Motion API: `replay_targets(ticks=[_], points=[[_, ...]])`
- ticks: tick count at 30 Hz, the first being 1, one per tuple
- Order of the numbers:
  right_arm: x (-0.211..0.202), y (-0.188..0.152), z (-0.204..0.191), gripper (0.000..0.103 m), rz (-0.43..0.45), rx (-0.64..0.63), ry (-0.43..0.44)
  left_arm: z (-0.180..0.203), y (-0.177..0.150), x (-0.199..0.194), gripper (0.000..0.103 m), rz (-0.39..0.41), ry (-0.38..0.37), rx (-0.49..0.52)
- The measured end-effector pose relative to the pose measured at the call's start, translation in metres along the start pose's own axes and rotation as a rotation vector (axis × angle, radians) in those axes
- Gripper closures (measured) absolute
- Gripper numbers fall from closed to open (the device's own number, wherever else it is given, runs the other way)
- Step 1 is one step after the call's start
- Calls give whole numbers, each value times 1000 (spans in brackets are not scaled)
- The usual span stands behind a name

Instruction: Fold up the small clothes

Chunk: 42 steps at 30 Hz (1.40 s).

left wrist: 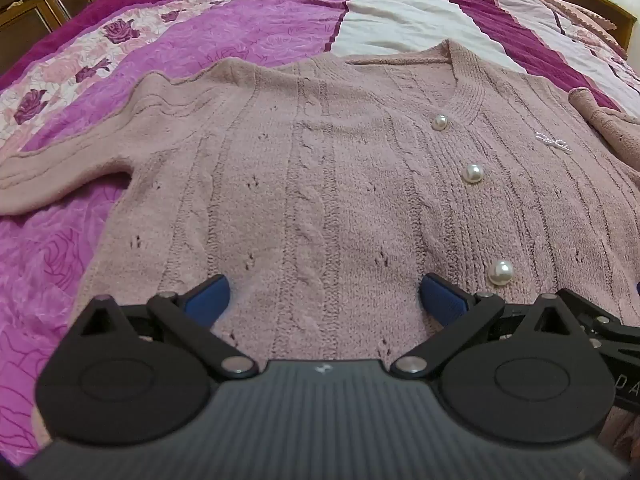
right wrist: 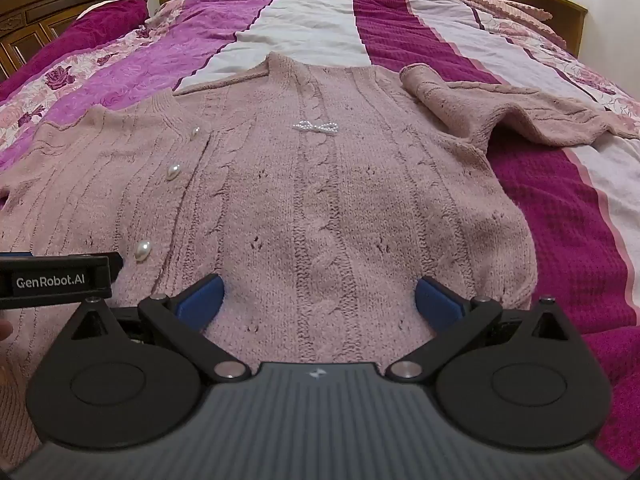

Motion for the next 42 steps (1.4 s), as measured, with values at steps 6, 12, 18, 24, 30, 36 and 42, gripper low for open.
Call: replay_targets(ticks=[6,12,18,24,30,36,42], points=[[0,0,0,0,3,1,1,0,0,0,0,1,0,0],[0,0,0,0,3,1,1,0,0,0,0,1,0,0],[0,0,0,0,3,0,0,0,0,0,0,2,1,1],[0,0,-1,0,3,0,0,0,0,0,0,2,1,1],[1,0,-1,0,-1,-1,-2,0,0,0,0,3,2,1],[1,0,-1,0,-8,-8,-7,0,0,0,0,2,1,1],[3,1,-2,0,-12,-8,-6,-1,2,0,0,-6,5,0]])
Point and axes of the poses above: each gripper's, at about its wrist camera, not at the fingertips, and x roughly the way its jaws point, z to its right, y to its top, the point moved 8 cm from there along x, roughly the way its jaws point, and after that the axes turned 3 degrees about -y, right-handed, at the moved point
